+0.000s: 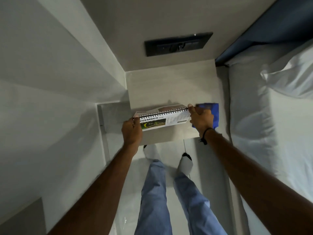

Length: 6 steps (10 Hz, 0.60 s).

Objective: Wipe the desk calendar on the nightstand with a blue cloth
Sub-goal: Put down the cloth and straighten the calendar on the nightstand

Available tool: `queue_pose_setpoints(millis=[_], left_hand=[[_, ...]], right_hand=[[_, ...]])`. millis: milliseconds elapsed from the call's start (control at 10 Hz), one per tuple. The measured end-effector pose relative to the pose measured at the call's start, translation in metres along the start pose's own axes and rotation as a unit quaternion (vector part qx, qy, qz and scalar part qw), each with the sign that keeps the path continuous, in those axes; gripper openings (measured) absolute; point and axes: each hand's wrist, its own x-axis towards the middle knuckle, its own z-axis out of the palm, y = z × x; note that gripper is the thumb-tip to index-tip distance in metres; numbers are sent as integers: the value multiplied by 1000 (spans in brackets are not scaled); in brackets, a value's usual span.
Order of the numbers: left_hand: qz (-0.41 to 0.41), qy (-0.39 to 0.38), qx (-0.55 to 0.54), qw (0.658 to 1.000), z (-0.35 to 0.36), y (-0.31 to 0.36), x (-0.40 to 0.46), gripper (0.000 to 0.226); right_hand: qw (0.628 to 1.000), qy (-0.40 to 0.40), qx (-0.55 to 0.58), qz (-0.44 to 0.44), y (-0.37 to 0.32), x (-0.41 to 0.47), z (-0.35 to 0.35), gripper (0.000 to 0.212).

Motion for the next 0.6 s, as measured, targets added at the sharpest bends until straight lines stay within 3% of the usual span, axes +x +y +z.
queue_pose_setpoints(millis=[200, 400, 600], left_hand=[[0, -6, 32, 999, 3, -25, -17, 49], [8, -4, -1, 1000, 4, -26, -26, 46], [-6, -6, 9, 1000, -3, -13, -35, 46]], right_hand=[[999, -19, -36, -28, 23, -14, -4, 48], [996, -32, -68, -48, 29, -18, -10, 46], [999, -31, -39, -14, 19, -27, -31, 51]])
